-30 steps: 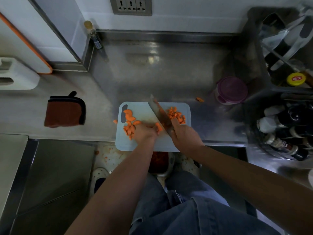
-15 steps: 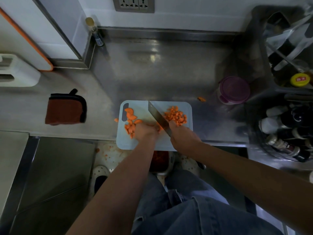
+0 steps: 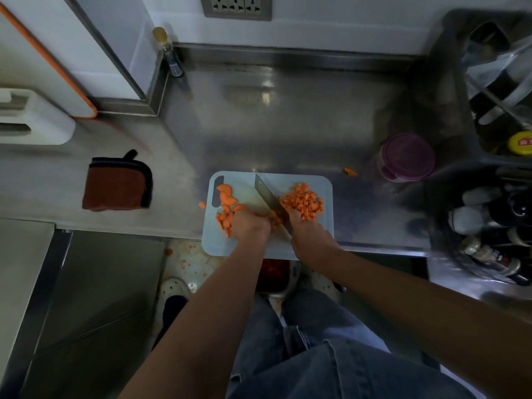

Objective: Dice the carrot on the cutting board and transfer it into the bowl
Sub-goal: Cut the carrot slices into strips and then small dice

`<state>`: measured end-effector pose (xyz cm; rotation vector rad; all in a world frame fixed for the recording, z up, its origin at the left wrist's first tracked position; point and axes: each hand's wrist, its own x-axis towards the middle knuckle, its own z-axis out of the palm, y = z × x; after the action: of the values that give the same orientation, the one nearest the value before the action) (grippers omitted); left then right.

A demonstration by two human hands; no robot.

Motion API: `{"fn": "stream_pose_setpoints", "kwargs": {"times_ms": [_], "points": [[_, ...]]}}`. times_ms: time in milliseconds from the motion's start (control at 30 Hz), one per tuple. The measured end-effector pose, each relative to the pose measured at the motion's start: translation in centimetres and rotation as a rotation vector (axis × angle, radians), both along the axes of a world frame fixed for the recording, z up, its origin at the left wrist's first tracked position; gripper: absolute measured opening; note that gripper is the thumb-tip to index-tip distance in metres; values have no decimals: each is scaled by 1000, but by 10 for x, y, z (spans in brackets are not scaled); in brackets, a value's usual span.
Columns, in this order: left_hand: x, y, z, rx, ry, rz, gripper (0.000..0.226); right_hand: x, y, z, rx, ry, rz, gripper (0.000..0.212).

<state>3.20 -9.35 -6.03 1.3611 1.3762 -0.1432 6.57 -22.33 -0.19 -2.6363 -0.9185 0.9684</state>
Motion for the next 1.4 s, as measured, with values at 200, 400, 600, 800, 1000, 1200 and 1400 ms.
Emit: {"fn": "stream_pose_setpoints", "kwargs": {"times_ms": [200,400,600,800,1000,1200,1400], "points": [[-1,-5,21,13,1,-7,16,0,0,-4,2,-36,16,43],[-4,-5,17,110,65,-63,23,8,-5,2,81,-22,10,29],[-5,-8,23,163,83,-76,27,14,-10,9,132,-35,8,21],[-5,-11,22,154,71,-62,17,9,-9,19,107,-37,66,24],[-3,-13,21,154,75,-43,17,4,-8,19,61,-17,60,32],[-1,-13,23,163,67,-31,14,3,-3,13,42,6,40,37],[-5,-13,23,173,36,-24,14,1,4,3,25,-11,48,48]]}}
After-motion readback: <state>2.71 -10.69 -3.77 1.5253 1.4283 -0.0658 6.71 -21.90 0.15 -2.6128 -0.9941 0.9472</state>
